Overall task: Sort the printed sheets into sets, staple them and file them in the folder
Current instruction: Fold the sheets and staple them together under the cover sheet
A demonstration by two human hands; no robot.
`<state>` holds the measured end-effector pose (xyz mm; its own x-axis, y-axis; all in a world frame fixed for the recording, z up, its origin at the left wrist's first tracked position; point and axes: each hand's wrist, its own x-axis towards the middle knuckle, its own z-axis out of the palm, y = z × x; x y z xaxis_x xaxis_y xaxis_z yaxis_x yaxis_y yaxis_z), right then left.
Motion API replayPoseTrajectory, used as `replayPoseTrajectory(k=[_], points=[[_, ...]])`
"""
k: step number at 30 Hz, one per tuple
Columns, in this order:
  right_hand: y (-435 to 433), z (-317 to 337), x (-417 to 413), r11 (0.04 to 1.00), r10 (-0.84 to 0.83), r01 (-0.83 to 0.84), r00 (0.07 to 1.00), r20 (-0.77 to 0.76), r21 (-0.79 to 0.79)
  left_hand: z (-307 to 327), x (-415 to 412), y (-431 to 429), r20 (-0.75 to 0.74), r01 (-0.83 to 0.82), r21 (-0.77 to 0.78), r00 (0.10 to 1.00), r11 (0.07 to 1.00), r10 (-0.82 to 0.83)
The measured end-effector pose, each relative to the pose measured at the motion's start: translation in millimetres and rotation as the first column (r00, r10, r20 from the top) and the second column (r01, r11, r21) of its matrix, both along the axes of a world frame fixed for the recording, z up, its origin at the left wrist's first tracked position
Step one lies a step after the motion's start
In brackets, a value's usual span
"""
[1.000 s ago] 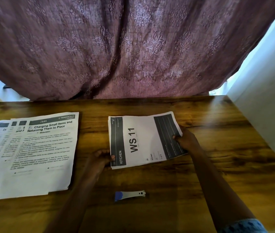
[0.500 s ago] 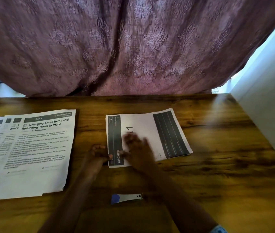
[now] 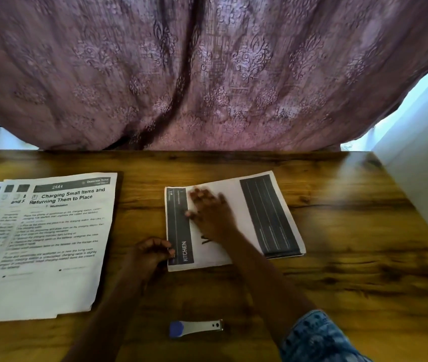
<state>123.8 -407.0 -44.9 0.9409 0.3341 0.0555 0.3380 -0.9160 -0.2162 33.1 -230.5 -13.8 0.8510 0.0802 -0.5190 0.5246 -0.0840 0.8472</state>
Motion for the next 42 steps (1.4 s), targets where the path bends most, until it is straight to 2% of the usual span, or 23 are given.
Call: replayPoseTrajectory(k=[4, 7, 9, 11, 12, 13, 17, 19, 24, 30, 34, 42], points=[[-102.3, -2.4, 24.6, 0.945, -0.32, 0.322, 0.947, 0.031, -0.058, 2.8, -0.3, -4.9, 0.005, -0.044, -0.041, 0.999, 0.998, 0.044], [-114.4, 13.2, 10.3, 0.878, -0.478, 0.478, 0.878, 0.024, -0.025, 6.0, -2.6, -6.2, 0.008, -0.03, -0.039, 1.0, 0.999, 0.03], [-73.4, 20.5, -17.8, 0.909, -0.414, 0.414, 0.91, -0.01, 0.037, 7.0, -3.3, -6.3, 0.023, -0.017, -0.022, 1.0, 1.0, 0.018], [-25.4, 19.1, -51.3, 0.982, -0.177, 0.183, 0.978, -0.114, 0.045, 6.4, -3.2, -5.6, 0.036, -0.023, -0.004, 0.999, 1.0, 0.024], [-14.3, 14.9, -65.0, 0.994, -0.1, 0.105, 0.983, -0.153, 0.021, 6.1, -3.7, -5.6, 0.039, -0.032, -0.007, 0.999, 0.999, 0.032], [-17.4, 9.0, -70.7, 0.995, -0.102, 0.101, 0.983, -0.155, -0.015, 5.5, -3.9, -5.8, 0.042, -0.039, -0.008, 0.998, 0.999, 0.039], [-100.0, -10.0, -72.3, 0.914, -0.401, 0.398, 0.915, -0.035, -0.082, 2.5, -3.1, -6.5, 0.034, -0.055, -0.016, 0.998, 0.998, 0.055], [-120.3, -10.3, -75.2, 0.882, -0.467, 0.463, 0.884, -0.029, -0.082, -0.1, -2.2, -5.4, 0.032, -0.04, -0.006, 0.999, 0.999, 0.041], [-115.3, -10.6, -72.5, 0.876, -0.481, 0.478, 0.877, -0.025, -0.07, -3.2, -8.7, -5.2, 0.061, -0.055, 0.011, 0.997, 0.998, 0.054], [-116.9, -10.3, -72.0, 0.874, -0.483, 0.482, 0.876, 0.003, -0.061, 2.5, -10.0, 7.2, -0.064, 0.055, -0.003, 0.996, 0.998, -0.055], [-119.1, -8.3, -69.8, 0.878, -0.475, 0.472, 0.879, -0.029, -0.077, 2.8, -2.9, 12.0, -0.121, 0.094, -0.027, 0.988, 0.995, -0.097], [-134.3, -1.5, -75.0, 0.883, -0.468, 0.459, 0.874, -0.128, -0.096, 2.1, -6.7, 10.1, -0.114, 0.073, -0.039, 0.99, 0.997, -0.077]])
